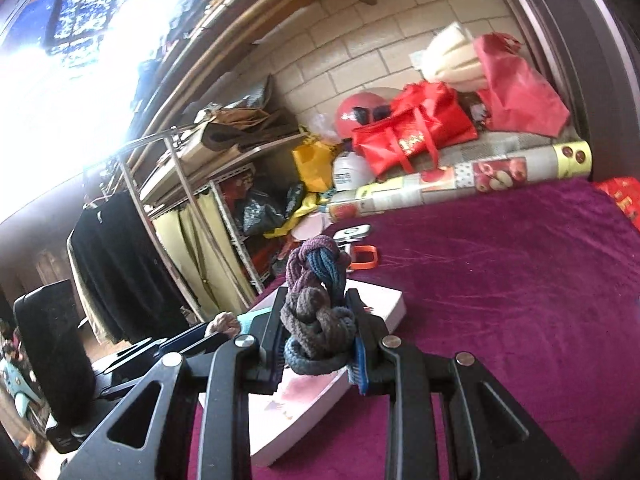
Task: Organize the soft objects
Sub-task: 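Carry rope ball and knotted rope into the white box and open both tools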
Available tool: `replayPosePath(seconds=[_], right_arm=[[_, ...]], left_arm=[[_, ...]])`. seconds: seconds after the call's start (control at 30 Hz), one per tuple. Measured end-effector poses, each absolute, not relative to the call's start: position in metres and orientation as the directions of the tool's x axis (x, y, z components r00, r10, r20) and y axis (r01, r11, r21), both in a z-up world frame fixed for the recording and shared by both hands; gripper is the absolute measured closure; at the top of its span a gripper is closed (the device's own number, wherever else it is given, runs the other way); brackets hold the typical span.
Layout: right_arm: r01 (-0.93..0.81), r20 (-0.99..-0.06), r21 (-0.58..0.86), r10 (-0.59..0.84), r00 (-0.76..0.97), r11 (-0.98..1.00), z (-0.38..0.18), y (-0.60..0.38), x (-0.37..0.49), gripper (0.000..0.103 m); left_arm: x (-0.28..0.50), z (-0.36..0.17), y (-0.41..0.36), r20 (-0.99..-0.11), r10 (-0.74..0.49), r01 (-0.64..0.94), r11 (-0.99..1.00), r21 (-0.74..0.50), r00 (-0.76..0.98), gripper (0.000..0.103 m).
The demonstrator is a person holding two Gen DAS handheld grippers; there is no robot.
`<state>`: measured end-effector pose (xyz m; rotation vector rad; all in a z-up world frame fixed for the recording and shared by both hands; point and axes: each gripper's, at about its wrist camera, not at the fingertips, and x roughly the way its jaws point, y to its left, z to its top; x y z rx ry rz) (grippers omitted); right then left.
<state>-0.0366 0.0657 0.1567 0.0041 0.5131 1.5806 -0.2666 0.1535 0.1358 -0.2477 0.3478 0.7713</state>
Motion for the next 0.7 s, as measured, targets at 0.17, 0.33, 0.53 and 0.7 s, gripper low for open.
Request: replayPosePath(seconds=[0.17,0.33,0.53,0.7], right_arm=[[-0.959,-0.313,0.285,0.944,-0.104,-0.011,0.163,0.072,-0.057,0.077],[-0.967,-0.318,0.251,0.941,-0.112,-0.03,0.166,0.081,-0.072,0.077],[-0.976,-0.346,0.211,0.929,-0.129,-0.057,0.165,0.099,-0.087,0.076],[-0.975,-0.395,0.211,0.907,-0.146,-0.065,0.153,0.128,-0.093,0.076]], left_arm=[[-0.281,0.141,0.155,-0.376,0.654,-0.73,0.676,-0.099,0.656,0.078],[-0.3,0.143,0.164,-0.365,0.688,-0.762,0.639,-0.104,0.627,0.078],[-0.313,0.142,0.181,-0.364,0.722,-0.795,0.599,-0.1,0.589,0.078],[-0.319,0.142,0.217,-0.379,0.719,-0.805,0.574,-0.149,0.583,0.078]])
